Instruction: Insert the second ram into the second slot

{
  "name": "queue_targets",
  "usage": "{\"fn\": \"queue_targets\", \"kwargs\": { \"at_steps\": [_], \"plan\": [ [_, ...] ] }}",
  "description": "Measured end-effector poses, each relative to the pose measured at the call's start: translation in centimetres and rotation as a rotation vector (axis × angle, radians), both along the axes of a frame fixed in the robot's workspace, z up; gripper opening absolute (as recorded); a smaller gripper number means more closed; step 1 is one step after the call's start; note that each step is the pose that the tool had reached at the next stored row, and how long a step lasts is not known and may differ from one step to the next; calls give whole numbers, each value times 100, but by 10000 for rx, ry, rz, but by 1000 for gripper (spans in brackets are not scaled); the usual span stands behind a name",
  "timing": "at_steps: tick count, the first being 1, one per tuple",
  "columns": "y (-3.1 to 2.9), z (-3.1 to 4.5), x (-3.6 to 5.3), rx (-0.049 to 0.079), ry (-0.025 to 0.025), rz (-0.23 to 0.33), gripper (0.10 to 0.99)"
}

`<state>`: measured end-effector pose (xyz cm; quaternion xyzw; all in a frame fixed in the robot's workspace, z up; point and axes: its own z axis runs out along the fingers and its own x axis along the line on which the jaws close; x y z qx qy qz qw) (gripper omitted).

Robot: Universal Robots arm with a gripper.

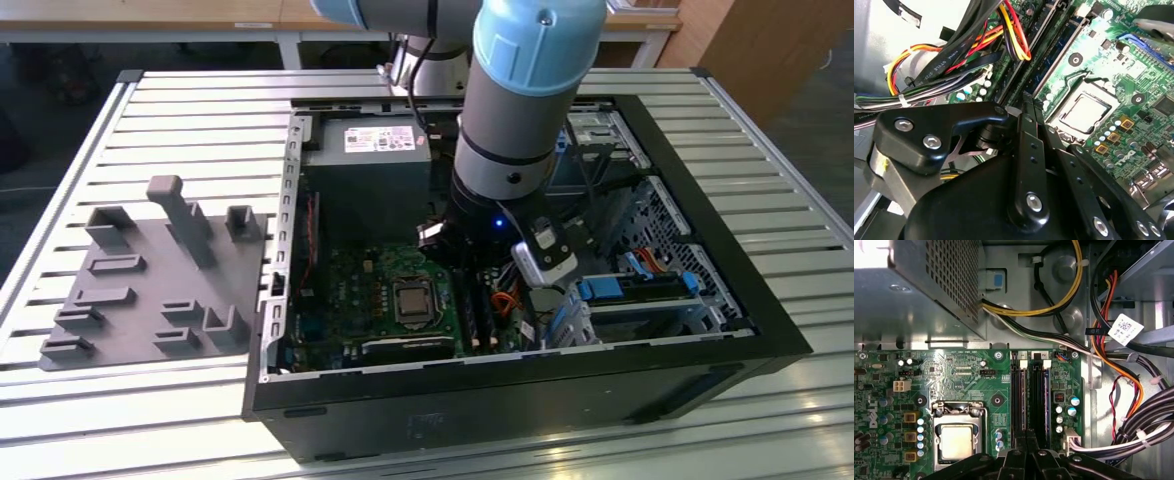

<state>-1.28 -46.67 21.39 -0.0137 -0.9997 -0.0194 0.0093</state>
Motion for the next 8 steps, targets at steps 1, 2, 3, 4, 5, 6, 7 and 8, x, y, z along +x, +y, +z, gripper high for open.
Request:
{"fn": "queue_targets", "kwargs": {
  "at_steps": [1, 2, 3, 4, 5, 6, 7, 8],
  "plan": [
    [1, 3, 1, 3, -1, 0, 122],
    [4, 18, 1, 17, -4, 0, 122],
    [7, 38, 2, 43, -10, 0, 122],
    [6, 72, 2, 42, -9, 0, 122],
    [4, 109, 1, 25, -4, 0, 122],
    [3, 130, 1, 20, -2, 0, 122],
    [3, 142, 1, 22, -3, 0, 122],
    [3, 155, 1, 20, -3, 0, 122]
  ]
}}
